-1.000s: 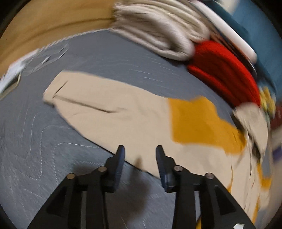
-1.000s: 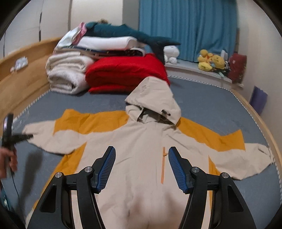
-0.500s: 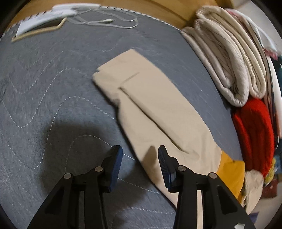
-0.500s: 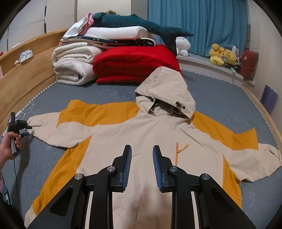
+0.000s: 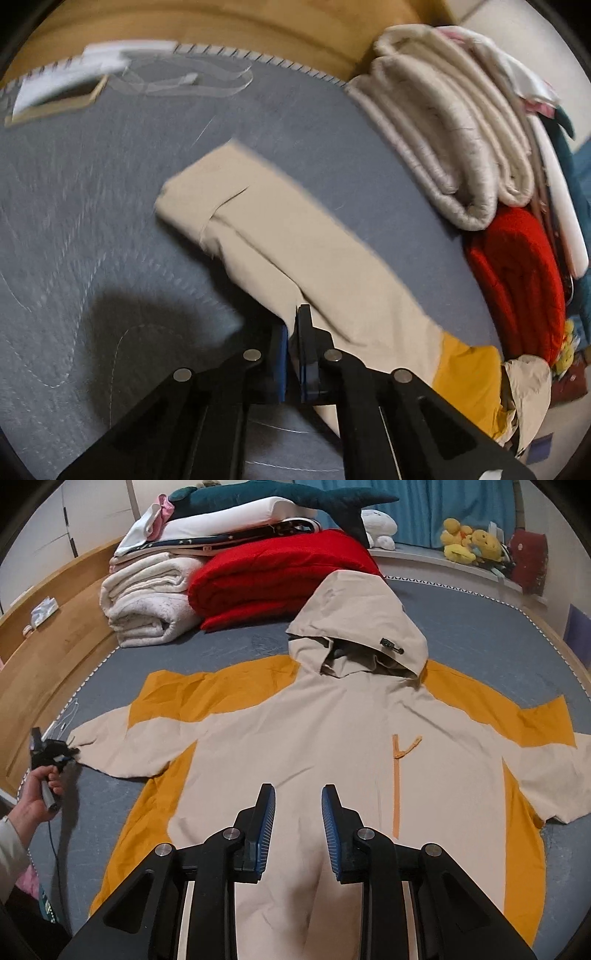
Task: Fold large clothes
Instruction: 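Carry the held sleeve across the jacket body with the left tool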
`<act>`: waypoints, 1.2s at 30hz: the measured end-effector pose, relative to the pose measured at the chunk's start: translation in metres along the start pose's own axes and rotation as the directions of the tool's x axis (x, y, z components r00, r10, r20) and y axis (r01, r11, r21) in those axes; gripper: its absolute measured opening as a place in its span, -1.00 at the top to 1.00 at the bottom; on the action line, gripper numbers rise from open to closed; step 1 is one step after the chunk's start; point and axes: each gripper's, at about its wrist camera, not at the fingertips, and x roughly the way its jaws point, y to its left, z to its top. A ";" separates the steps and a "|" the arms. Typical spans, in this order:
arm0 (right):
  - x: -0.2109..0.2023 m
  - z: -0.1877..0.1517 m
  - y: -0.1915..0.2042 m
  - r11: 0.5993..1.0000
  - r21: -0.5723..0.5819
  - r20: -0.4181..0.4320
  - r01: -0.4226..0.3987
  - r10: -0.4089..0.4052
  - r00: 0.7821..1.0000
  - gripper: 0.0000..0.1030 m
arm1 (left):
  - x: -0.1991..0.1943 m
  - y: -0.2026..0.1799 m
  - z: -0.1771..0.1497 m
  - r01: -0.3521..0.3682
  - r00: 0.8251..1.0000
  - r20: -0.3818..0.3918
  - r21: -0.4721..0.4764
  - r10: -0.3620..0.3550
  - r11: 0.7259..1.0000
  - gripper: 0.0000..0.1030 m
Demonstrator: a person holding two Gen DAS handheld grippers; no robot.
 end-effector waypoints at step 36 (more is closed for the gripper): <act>-0.031 0.018 0.000 0.988 0.086 0.044 -0.132 0.129 0.991 0.60 | -0.076 -0.281 -0.274 0.407 0.795 -0.605 0.474 -0.048 0.781 0.40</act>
